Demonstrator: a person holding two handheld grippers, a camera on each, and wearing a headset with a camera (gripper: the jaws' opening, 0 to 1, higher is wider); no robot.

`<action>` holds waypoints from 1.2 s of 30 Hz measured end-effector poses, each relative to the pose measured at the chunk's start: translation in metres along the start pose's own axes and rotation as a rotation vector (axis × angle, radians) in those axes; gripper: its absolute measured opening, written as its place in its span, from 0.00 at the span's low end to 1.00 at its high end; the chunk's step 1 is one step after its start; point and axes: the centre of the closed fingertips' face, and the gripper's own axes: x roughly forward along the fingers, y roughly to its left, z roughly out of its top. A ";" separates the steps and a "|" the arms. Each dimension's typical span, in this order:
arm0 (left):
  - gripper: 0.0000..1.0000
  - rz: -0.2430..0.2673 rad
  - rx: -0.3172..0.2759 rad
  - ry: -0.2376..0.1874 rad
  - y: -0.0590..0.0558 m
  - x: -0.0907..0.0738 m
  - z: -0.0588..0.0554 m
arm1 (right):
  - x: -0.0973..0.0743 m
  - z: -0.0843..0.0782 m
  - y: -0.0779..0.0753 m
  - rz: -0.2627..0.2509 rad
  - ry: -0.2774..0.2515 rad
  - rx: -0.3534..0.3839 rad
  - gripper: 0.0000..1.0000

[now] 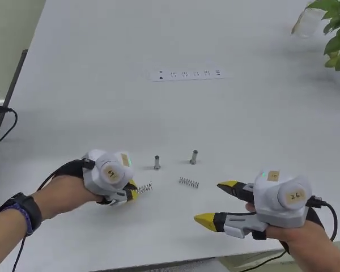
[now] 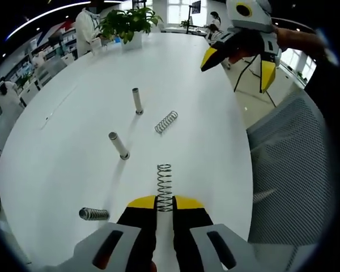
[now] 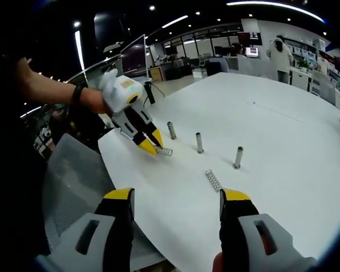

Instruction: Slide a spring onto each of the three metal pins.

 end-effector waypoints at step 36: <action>0.02 0.045 0.036 -0.166 -0.051 -0.053 0.041 | 0.036 0.025 0.051 0.249 0.018 -0.166 0.42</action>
